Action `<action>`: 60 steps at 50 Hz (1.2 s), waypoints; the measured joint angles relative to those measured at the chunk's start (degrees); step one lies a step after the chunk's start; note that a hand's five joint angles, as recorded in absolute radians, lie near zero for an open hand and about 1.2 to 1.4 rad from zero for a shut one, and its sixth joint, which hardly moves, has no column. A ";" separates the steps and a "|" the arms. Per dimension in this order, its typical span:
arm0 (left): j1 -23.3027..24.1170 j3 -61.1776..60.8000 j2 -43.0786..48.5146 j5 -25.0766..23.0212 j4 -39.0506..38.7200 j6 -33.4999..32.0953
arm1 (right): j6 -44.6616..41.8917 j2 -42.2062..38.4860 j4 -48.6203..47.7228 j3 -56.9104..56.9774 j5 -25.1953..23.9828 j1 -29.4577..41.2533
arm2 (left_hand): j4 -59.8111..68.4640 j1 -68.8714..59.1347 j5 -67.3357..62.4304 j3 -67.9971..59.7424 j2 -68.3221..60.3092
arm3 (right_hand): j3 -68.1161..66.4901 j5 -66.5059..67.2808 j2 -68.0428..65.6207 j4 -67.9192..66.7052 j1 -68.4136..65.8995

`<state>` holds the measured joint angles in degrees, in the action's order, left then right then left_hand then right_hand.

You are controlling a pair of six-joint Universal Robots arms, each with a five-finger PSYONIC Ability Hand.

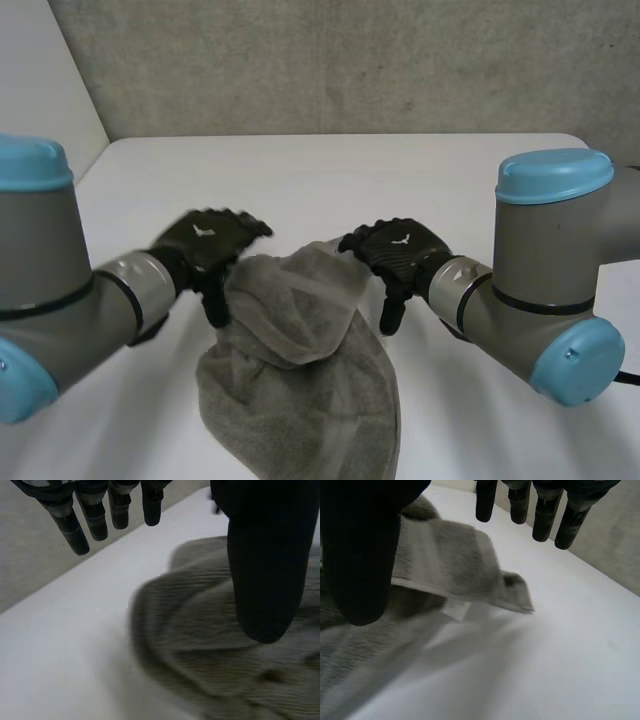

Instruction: Fold the towel.

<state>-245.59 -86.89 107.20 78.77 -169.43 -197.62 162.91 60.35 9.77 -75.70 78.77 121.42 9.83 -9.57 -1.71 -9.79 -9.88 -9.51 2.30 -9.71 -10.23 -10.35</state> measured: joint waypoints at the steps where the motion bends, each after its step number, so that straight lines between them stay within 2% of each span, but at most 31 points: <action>1: 0.46 -0.57 -0.12 -0.83 -0.14 0.05 | 0.01 0.10 -0.11 0.09 0.73 -0.08 | 0.00 0.00 0.00 0.00 0.00 | 0.00 0.00 0.00 0.00 0.00; 2: 1.34 -1.46 -0.32 -2.29 -0.57 0.15 | 0.05 0.94 -0.46 0.37 3.07 -0.85 | 0.01 0.00 0.00 -0.01 0.00 | 0.00 0.00 0.00 0.00 0.00; 6: 2.53 -2.17 -0.53 -4.04 -1.57 0.21 | 0.08 2.13 -0.58 0.37 4.89 -2.10 | 0.81 -1.25 0.00 -0.88 -0.80 | 0.00 0.00 0.00 0.00 0.00; 9: 4.10 -1.77 -0.48 -5.88 -3.08 0.00 | 0.09 5.07 -0.42 -1.57 6.95 -5.77 | 1.48 -1.81 0.00 -1.54 -1.48 | 0.00 0.00 0.00 0.00 0.00; 18: 7.36 2.45 2.81 -7.23 -3.31 -3.72 | -1.66 8.04 -2.18 -12.30 6.56 -10.75 | 2.57 -2.81 -0.41 -2.66 -2.58 | 0.00 0.00 0.00 0.00 0.00; 26: 12.04 8.28 11.26 -6.80 -1.41 -13.00 | -4.81 10.12 -7.59 -19.89 5.81 -15.78 | 2.83 -3.08 -0.46 -2.82 -2.77 | 0.00 0.00 0.00 0.00 0.00; 30: 12.96 10.53 14.24 -6.37 -0.37 -15.02 | -5.03 10.62 -8.33 -20.76 5.62 -16.78 | 4.05 -4.41 -2.04 -4.07 -4.06 | 0.00 0.00 0.00 0.00 0.00; 33: 13.33 12.71 16.51 -5.02 0.26 -16.00 | -5.02 10.88 -8.60 -21.43 5.18 -17.28 | 11.22 -11.46 -9.15 -11.26 -11.17 | 0.00 0.00 0.00 0.00 0.00; 34: 13.35 13.50 17.17 -4.08 0.41 -16.18 | -5.00 10.91 -8.60 -21.62 4.89 -17.33 | 18.64 -19.85 -16.32 -18.63 -18.53 | 0.00 0.00 0.00 0.00 0.00; 38: 13.33 15.91 18.60 0.02 0.51 -16.58 | -4.88 10.91 -8.47 -22.04 3.84 -17.31 | 35.26 -36.23 -33.18 -35.89 -35.88 | 0.00 0.00 0.00 0.00 0.00; 39: 13.33 15.91 18.60 0.02 0.51 -16.58 | -4.88 10.91 -8.47 -22.04 3.84 -17.31 | 35.26 -36.23 -33.18 -35.89 -35.88 | 0.00 0.00 0.00 0.00 0.00; 43: 13.04 18.63 19.17 8.39 0.26 -18.21 | -4.64 10.85 -8.32 -22.02 2.56 -16.72 | 54.24 -53.41 -51.55 -54.08 -54.25 | 0.00 0.00 0.00 0.00 0.00; 49: 11.39 19.57 17.86 15.27 0.06 -20.71 | -4.38 10.52 -8.40 -20.97 2.11 -14.57 | 58.62 -56.51 -55.00 -58.22 -58.57 | 0.00 0.00 0.00 0.00 0.00; 54: 8.97 19.20 14.09 17.55 -0.18 -20.03 | -3.79 9.74 -8.64 -19.15 2.17 -12.11 | 59.48 -56.48 -55.62 -59.01 -59.36 | 0.00 0.00 0.00 0.00 0.00; 59: 5.92 18.36 8.39 17.96 -0.69 -11.02 | 0.97 7.79 -8.73 -15.22 2.19 -8.78 | 59.79 -56.48 -55.97 -59.72 -59.68 | 0.00 0.00 0.00 0.00 0.00; 60: 5.92 18.36 8.39 17.96 -0.69 -11.02 | 0.97 7.79 -8.73 -15.22 2.19 -8.78 | 59.79 -56.48 -55.97 -59.72 -59.68 | 0.00 0.00 0.00 0.00 0.00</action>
<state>-239.66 -68.53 115.59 96.73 -170.12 -208.64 163.88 68.14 1.04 -90.91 80.96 112.64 69.62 -66.04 -57.68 -69.51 -69.56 -9.51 2.30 -9.71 -10.23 -10.34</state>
